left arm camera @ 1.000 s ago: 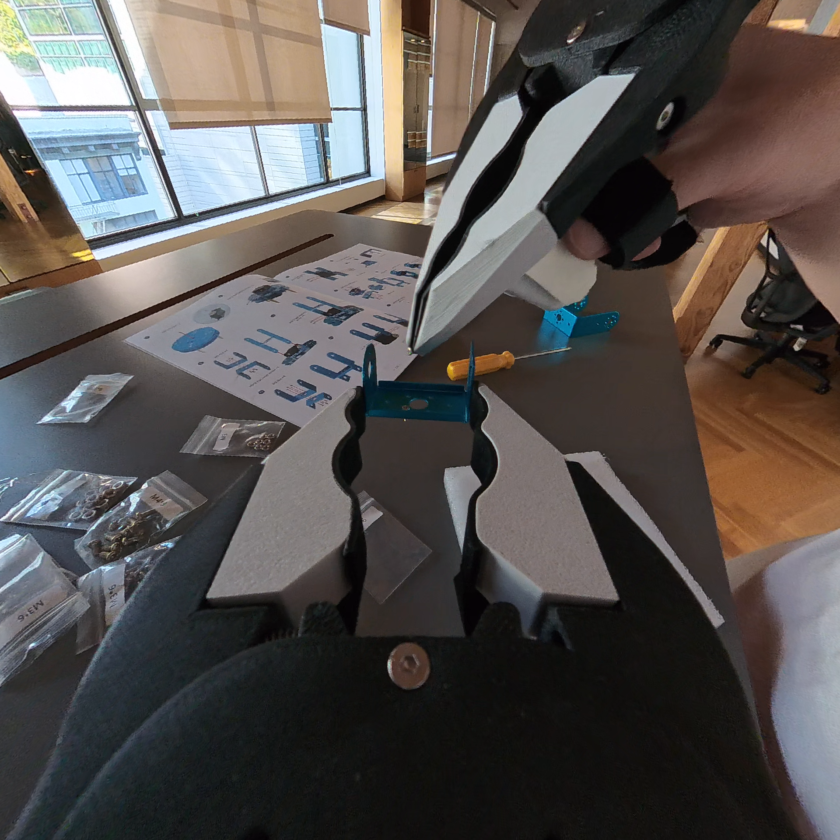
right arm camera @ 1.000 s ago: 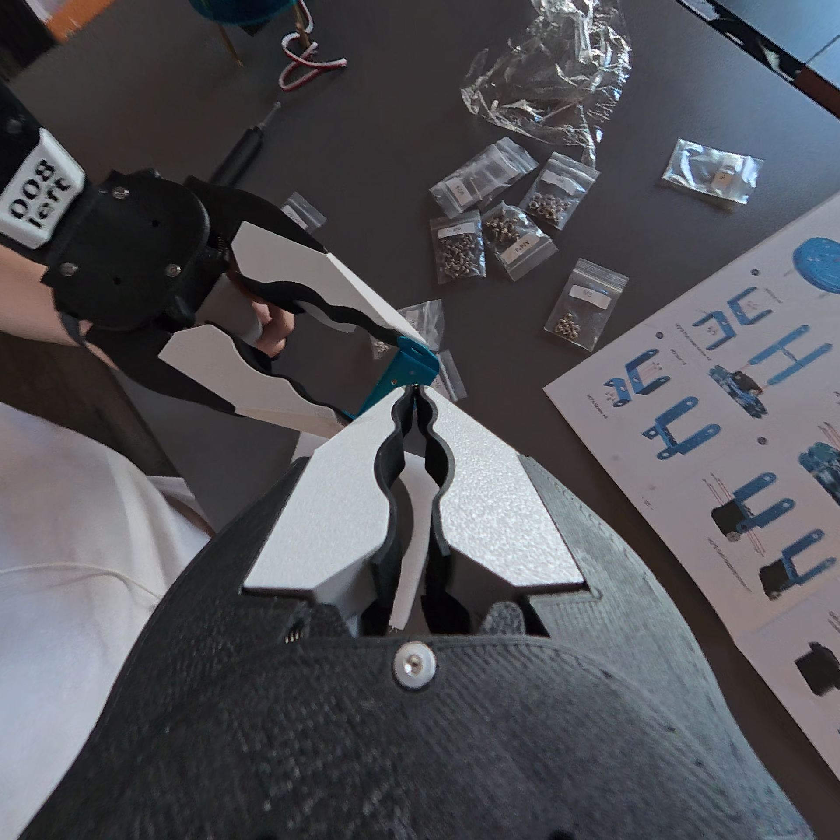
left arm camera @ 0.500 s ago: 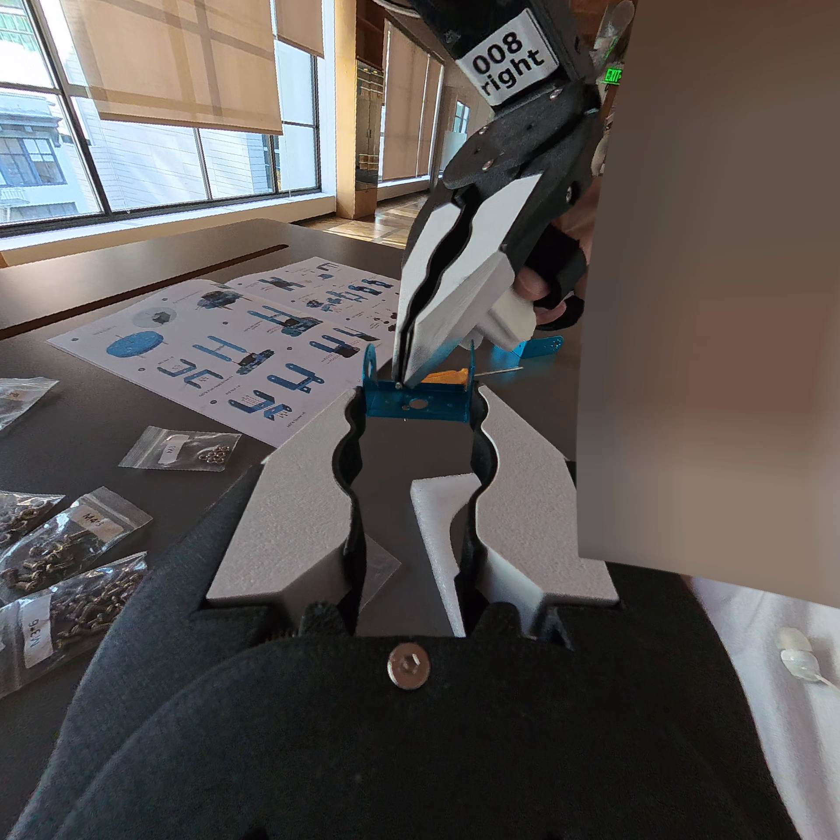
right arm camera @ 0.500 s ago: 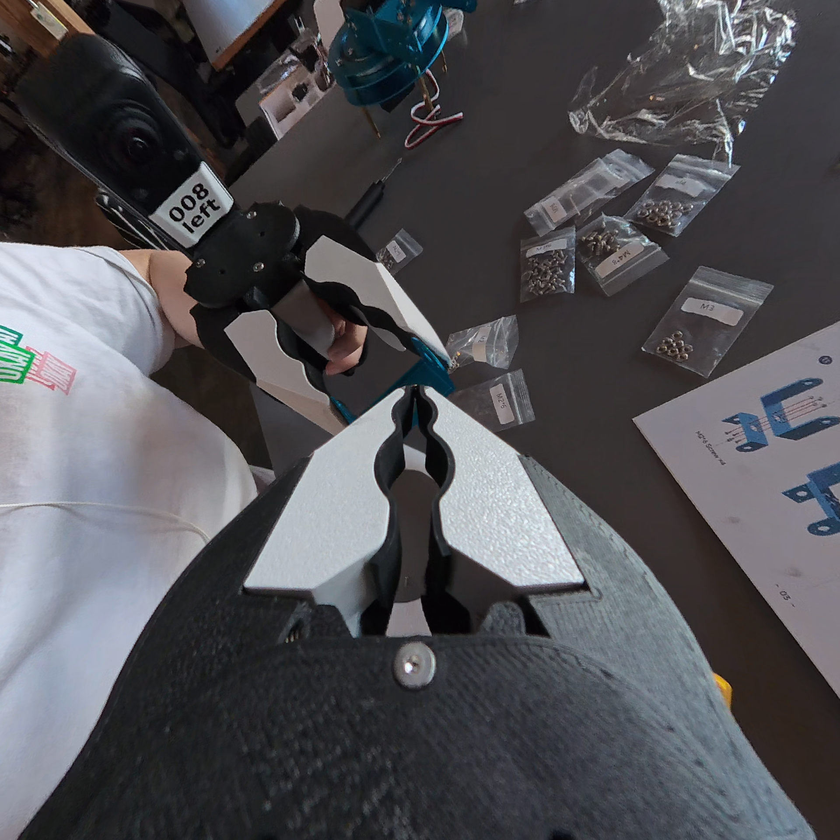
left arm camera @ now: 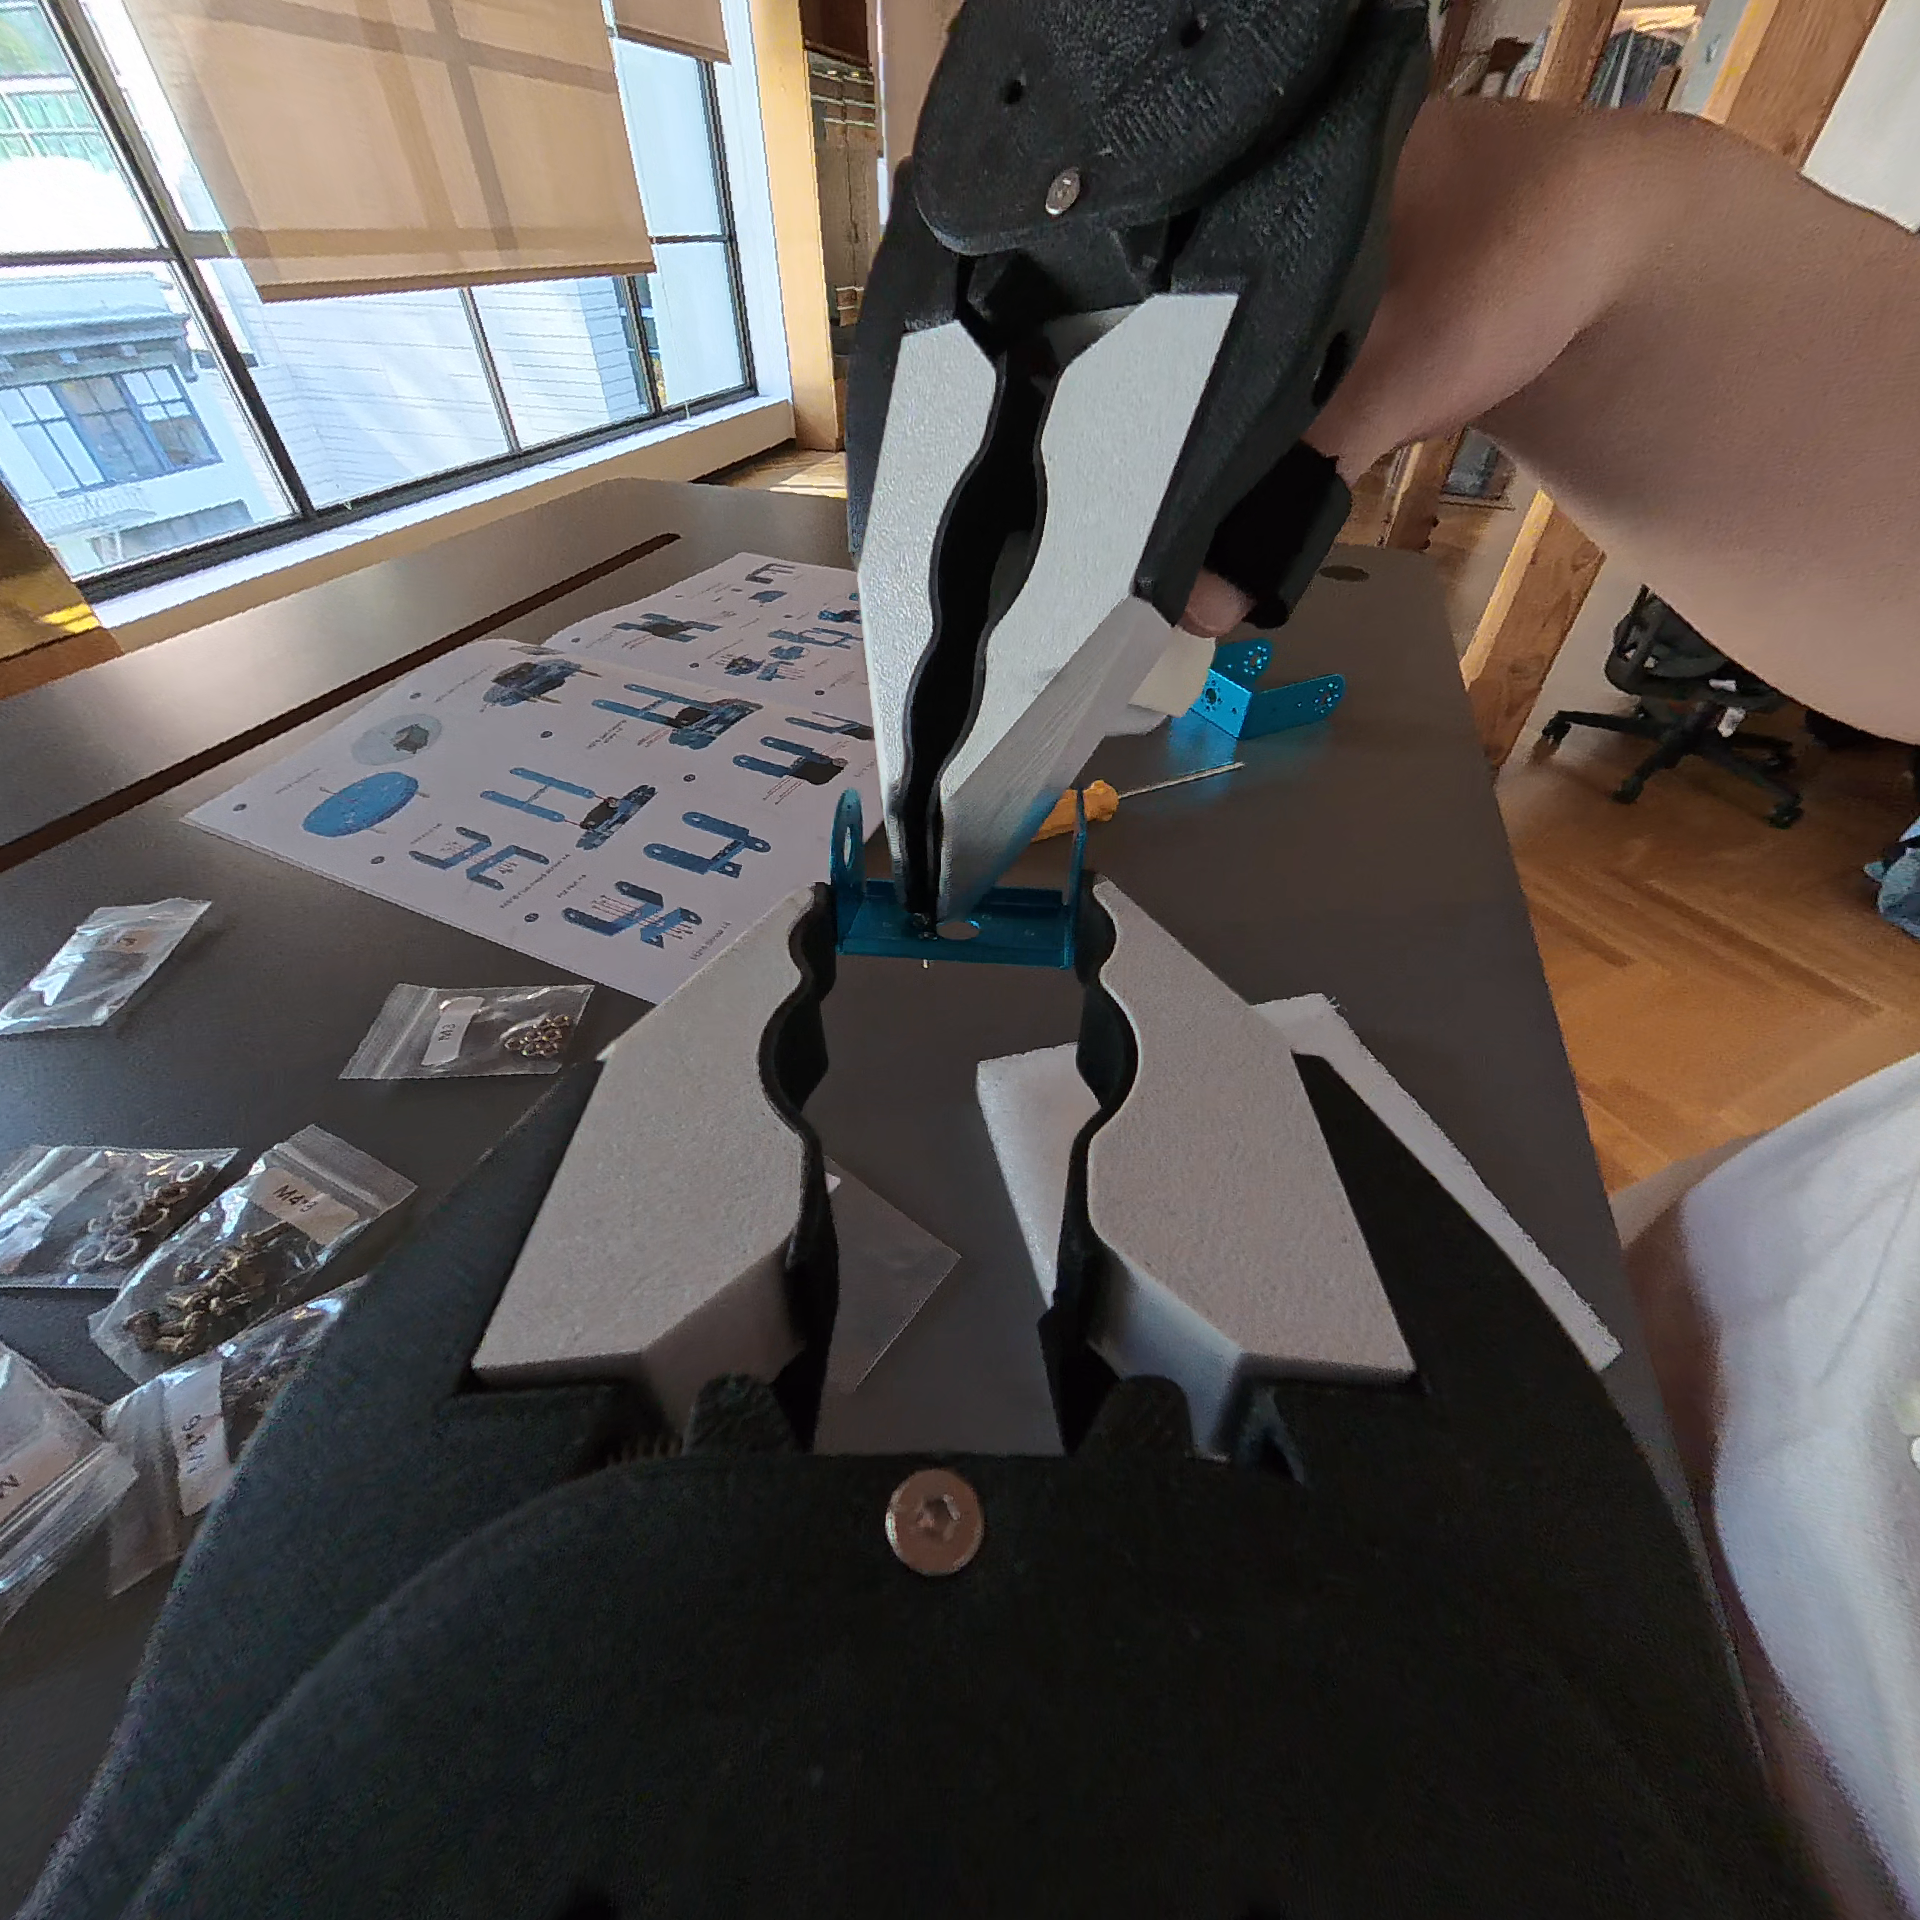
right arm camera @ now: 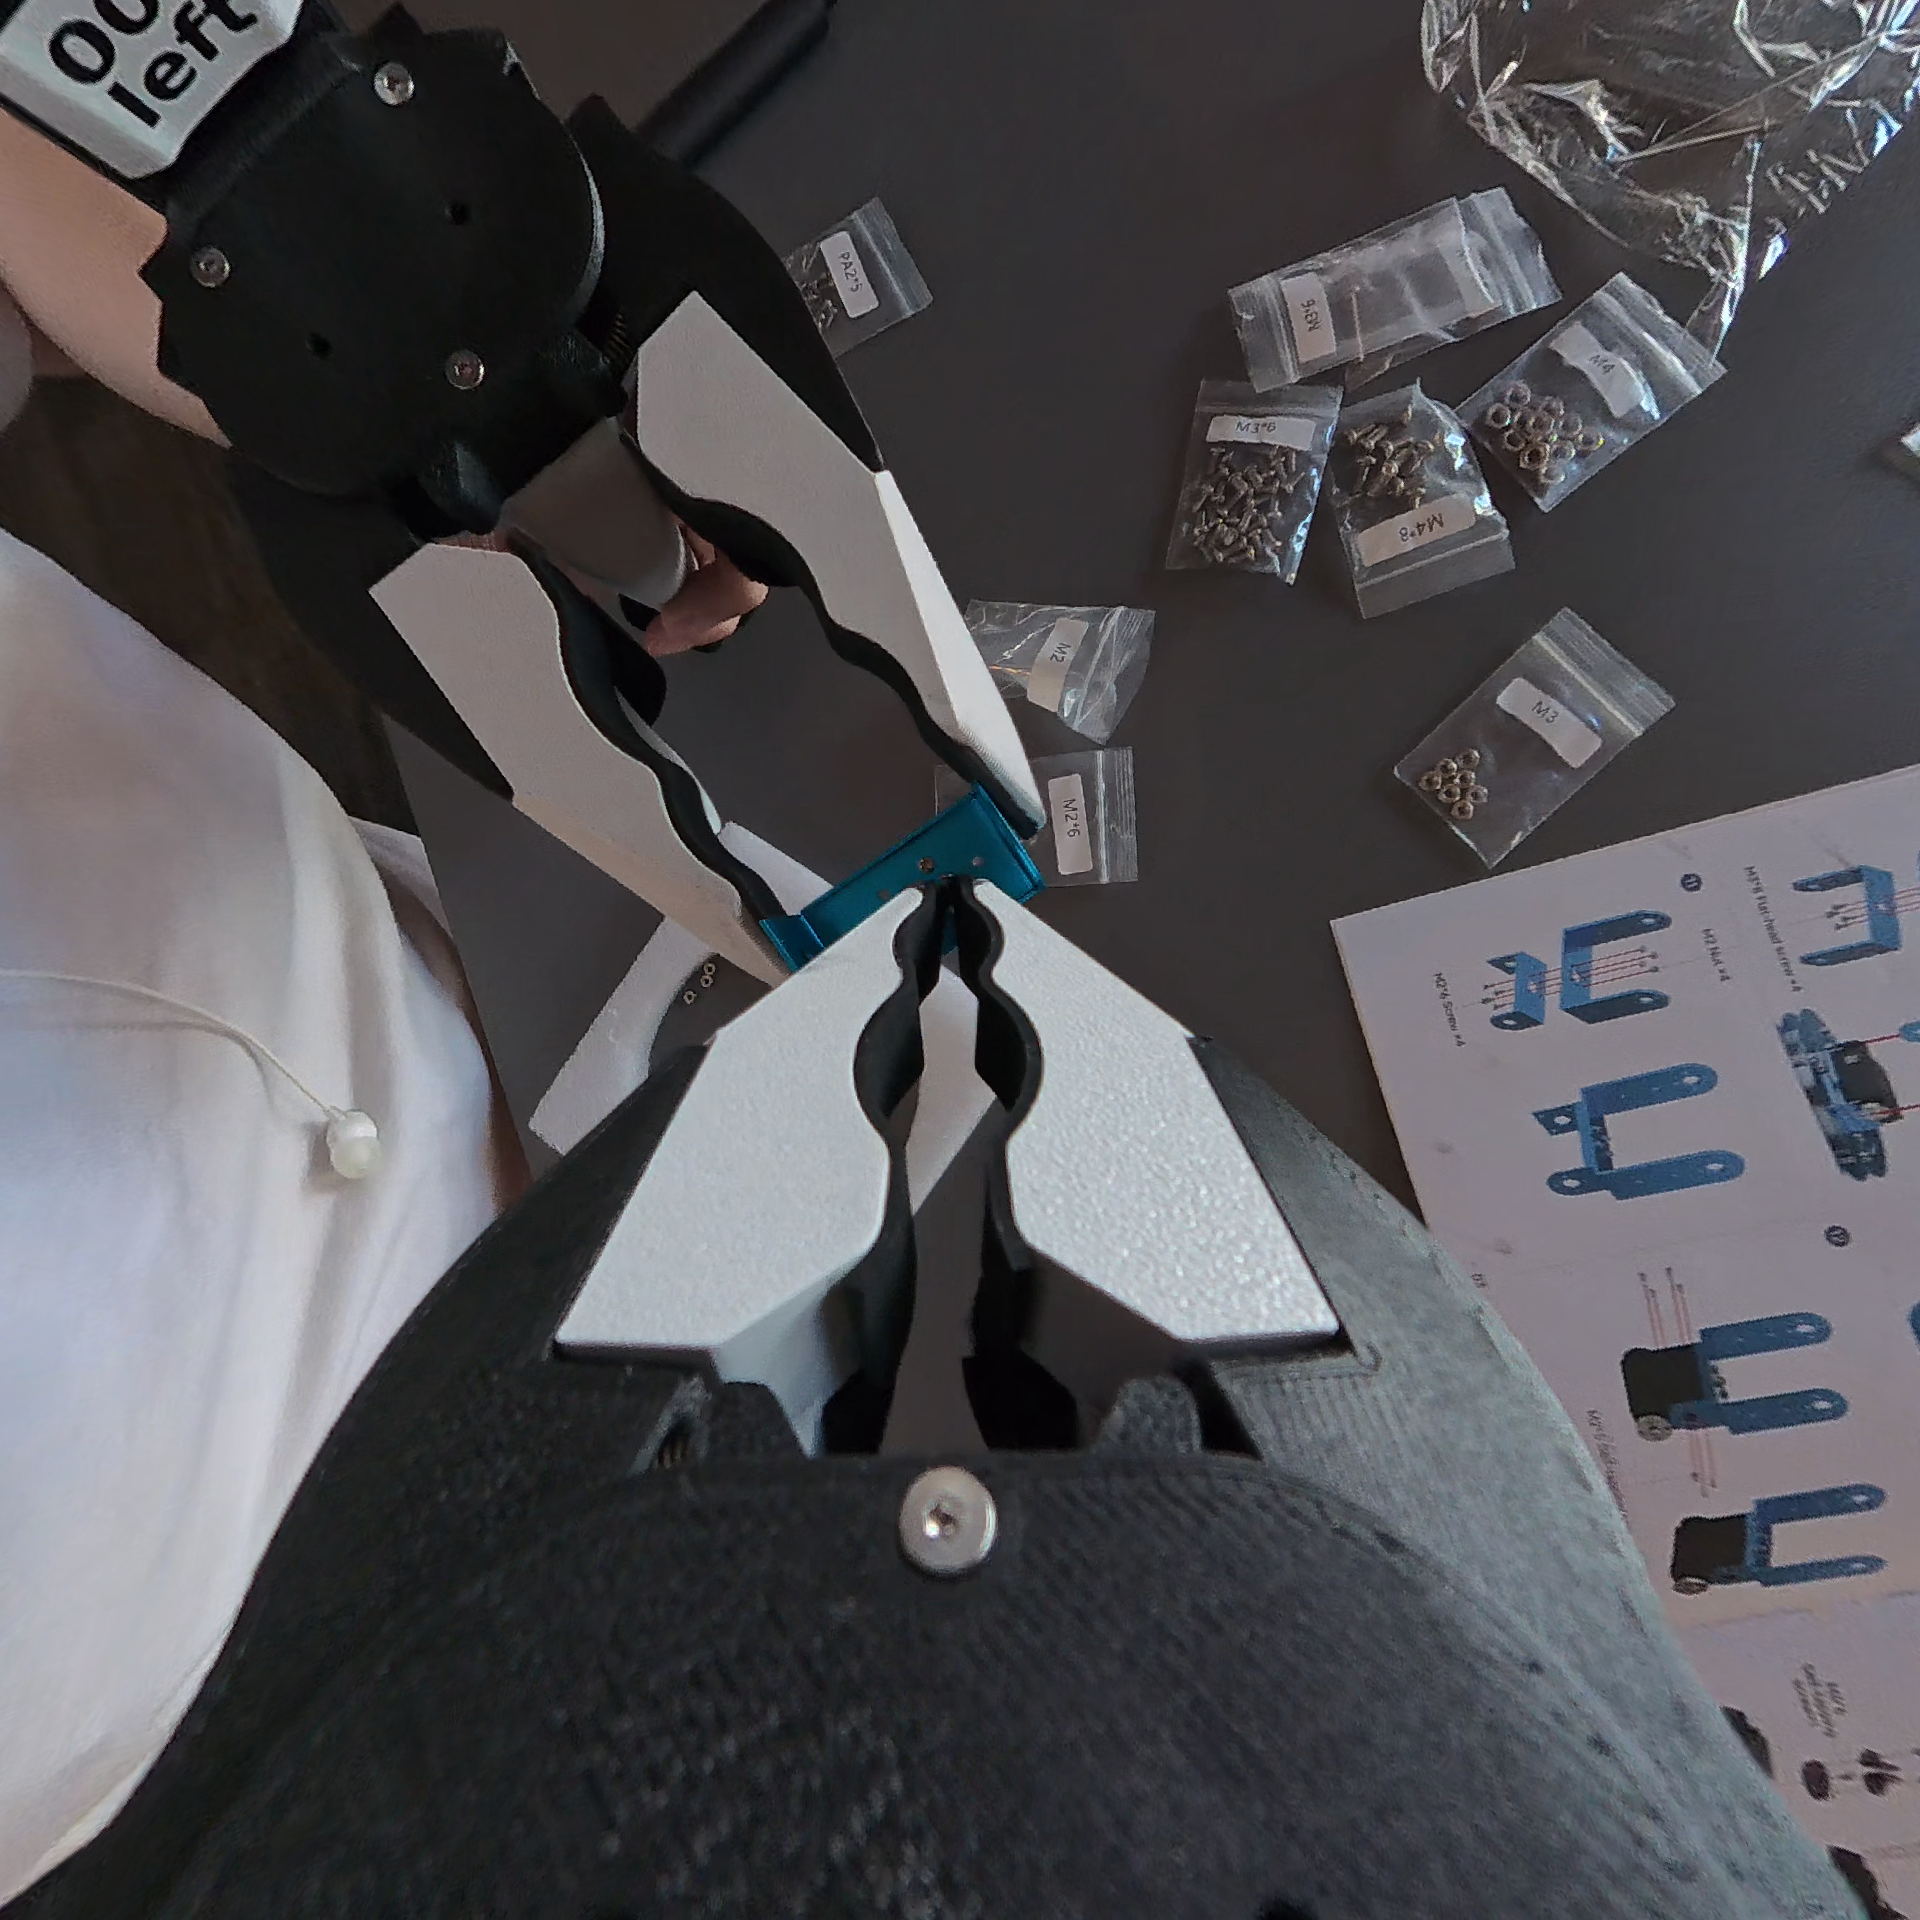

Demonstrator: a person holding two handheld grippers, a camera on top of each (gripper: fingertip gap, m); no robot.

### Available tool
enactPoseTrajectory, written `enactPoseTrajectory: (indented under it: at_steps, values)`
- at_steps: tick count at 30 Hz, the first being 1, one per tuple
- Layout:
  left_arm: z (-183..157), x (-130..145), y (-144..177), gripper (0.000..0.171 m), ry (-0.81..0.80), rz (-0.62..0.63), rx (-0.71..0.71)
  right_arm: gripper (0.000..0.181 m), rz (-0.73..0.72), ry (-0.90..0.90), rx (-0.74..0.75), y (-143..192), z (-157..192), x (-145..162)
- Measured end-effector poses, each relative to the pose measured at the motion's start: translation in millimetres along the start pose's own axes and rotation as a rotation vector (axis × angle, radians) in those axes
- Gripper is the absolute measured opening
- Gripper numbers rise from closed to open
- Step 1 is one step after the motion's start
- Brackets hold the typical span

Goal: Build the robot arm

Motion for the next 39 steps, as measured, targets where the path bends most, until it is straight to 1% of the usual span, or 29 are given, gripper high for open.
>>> enactPoseTrajectory:
  at_steps: [22,29,32,34,39]
  values:
    - [-1,0,0,0.045,0.010,-0.001,0.005,0.006,0.071,0.130,0.096,-1,4,-5]
    - [-3,0,-1,0.045,0.012,0.001,0.015,0.005,0.091,0.152,0.081,-2,7,-3]
    - [-3,-1,0,0.045,0.012,-0.004,0.016,0.000,0.083,0.140,0.063,-2,8,-4]
    - [-3,-2,0,0.045,0.008,-0.012,0.019,0.004,0.073,0.156,0.074,-1,7,-4]
    - [-4,0,-1,0.045,-0.005,-0.005,0.018,0.004,0.075,0.231,0.112,11,7,-3]
Point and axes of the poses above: each gripper's, where its closed fingertips meet, y back along the fingers, x out of its underside, z = x × y across the jaws, the point moved 5 cm from there along y, back along the fingers, and after that the axes turned 2 degrees about z, right-handed, at the moved point
